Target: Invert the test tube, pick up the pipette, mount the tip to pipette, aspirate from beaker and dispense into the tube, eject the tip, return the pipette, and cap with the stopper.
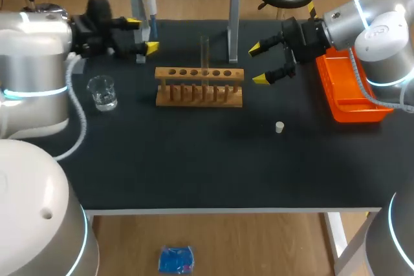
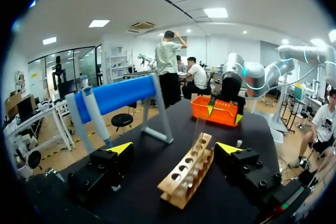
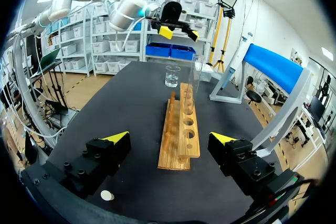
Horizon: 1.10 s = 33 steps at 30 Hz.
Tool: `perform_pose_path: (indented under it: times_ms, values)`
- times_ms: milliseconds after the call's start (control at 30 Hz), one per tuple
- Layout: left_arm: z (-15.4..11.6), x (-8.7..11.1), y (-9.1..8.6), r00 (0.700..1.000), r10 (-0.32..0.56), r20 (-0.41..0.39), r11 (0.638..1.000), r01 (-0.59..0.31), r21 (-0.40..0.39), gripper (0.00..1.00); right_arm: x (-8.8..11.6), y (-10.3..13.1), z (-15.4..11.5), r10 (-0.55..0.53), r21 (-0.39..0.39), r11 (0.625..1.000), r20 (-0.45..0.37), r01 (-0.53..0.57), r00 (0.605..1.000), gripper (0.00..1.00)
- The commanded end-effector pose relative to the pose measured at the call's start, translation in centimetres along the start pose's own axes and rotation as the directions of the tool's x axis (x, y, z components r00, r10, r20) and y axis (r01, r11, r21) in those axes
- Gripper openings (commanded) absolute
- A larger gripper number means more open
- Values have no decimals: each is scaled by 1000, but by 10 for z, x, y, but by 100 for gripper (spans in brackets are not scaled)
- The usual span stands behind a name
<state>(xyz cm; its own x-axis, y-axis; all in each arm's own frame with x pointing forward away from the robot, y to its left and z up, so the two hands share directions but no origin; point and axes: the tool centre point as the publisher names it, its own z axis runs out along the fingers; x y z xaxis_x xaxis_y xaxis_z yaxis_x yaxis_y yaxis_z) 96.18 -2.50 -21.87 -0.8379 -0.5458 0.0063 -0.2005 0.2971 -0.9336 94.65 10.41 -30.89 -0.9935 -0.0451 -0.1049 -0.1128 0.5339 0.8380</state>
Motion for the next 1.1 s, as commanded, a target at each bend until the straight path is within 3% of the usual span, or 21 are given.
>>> perform_pose_path:
  times_ms: [33,167,1100]
  values:
    - [-49,3,14,998,-5,55,1000,3,21,100,0,1,-1,1,4,1000,-3,-1,1000,100]
    - [-59,5,16,993,-9,114,999,5,34,100,0,1,-1,1,4,1000,-3,-1,1000,100]
    - [-59,5,16,993,-9,114,999,5,34,100,0,1,-1,1,4,1000,-3,-1,1000,100]
